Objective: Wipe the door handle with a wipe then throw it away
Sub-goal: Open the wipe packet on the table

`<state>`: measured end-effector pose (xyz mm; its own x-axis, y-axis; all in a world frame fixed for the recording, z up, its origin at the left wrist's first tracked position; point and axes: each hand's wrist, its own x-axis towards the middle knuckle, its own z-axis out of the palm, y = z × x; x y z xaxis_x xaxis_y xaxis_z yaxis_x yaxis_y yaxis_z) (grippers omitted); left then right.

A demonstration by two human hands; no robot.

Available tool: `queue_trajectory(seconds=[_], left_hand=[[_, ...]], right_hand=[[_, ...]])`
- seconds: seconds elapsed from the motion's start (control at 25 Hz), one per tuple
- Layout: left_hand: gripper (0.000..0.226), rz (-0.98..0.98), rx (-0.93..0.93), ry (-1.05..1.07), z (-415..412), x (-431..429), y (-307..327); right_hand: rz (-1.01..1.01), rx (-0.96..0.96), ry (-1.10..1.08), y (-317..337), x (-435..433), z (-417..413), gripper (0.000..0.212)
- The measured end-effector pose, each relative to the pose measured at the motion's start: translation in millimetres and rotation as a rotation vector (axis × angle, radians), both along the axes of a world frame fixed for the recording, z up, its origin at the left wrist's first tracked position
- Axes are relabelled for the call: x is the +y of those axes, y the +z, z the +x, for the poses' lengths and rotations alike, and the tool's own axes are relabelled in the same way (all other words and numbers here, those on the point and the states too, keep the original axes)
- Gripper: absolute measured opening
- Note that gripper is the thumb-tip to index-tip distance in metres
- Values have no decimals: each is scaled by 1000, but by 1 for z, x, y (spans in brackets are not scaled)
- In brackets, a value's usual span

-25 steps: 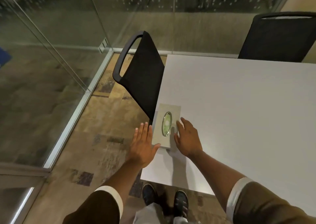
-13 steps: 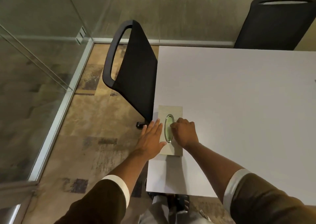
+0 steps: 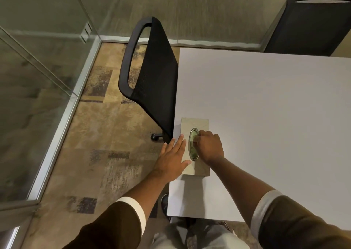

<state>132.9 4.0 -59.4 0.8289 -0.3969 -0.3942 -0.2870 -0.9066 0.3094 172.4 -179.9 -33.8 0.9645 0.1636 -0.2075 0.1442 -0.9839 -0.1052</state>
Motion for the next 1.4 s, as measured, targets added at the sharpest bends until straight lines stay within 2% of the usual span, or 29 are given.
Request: queue_trajectory(seconds=[0.08,0.2,0.44,0.64,0.88,1.2,1.4], left_hand=[[85,-1,11,5,-1,-1,2],[85,11,20,11,0,-2,5],[85,6,32,25,-1,-2,7],[85,23,49,39,-1,-5,8],[85,-10,76,70,-2,-6,3],[86,-15,69,79,-1,-4,-5],[86,5,54,80,-2,-4,-5]], right_hand=[[-19,8,32,1,1,1,16],[-21,34,86,1,0,5,25],[176,39,46,-4,-16,5,14],[219,45,55,-3,-23,10,23],[52,61,149,3,-13,14,13],[47,104,172,4,-8,21,11],[239,159,133,4,-20,20,11]])
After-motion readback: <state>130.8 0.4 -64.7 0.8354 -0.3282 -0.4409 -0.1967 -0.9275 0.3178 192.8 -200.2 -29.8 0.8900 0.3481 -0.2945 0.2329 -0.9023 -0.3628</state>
